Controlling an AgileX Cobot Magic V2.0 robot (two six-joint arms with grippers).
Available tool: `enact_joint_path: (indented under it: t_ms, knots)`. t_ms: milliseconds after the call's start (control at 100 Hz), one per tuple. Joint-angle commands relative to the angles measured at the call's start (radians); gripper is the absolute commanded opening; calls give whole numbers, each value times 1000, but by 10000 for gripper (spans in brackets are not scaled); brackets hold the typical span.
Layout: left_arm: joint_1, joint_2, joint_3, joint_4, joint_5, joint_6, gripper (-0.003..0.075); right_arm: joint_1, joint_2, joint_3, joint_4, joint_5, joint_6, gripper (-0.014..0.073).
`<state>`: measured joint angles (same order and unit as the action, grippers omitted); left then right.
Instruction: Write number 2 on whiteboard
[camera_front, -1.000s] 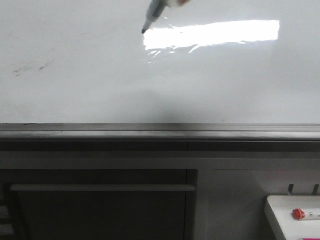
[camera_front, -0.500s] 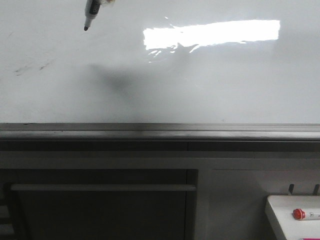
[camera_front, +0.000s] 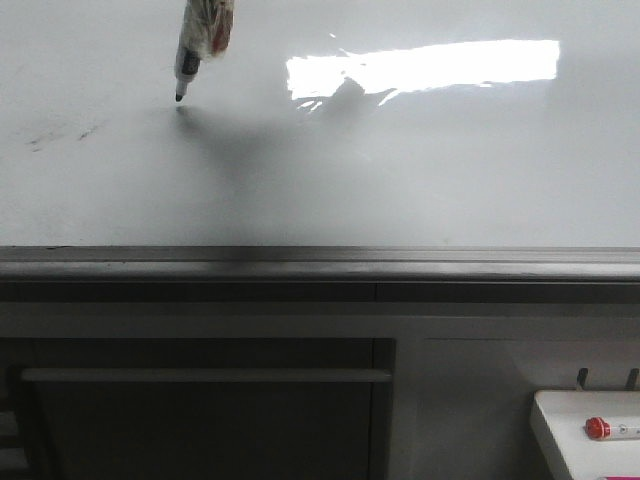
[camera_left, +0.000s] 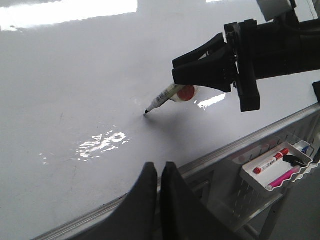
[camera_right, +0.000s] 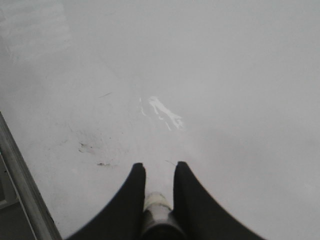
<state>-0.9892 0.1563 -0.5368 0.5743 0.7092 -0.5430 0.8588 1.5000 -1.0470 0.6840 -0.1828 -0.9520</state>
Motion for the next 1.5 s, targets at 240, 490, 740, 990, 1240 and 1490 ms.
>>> enact_joint_path:
  t_ms: [240, 490, 740, 990, 1240, 1490]
  knots:
    - [-6, 14, -25, 3, -82, -10, -20, -28, -14, -37, -32, -83, 1, -79]
    - [-6, 14, -25, 4, -82, -10, -20, -102, -14, -64, -38, -79, -9, -79]
    - [-6, 14, -17, 4, -82, -10, -20, -151, -52, -78, -38, -68, -70, -78]
    - [-6, 14, -17, 10, -82, -10, -20, -184, -110, -58, -38, 26, -70, -78]
    - [-6, 14, -17, 13, -82, -10, -20, -180, -128, 18, 45, 60, -70, -78]
    - [-6, 14, -17, 13, -82, -10, -20, -72, -87, 47, 76, 46, -70, -78]
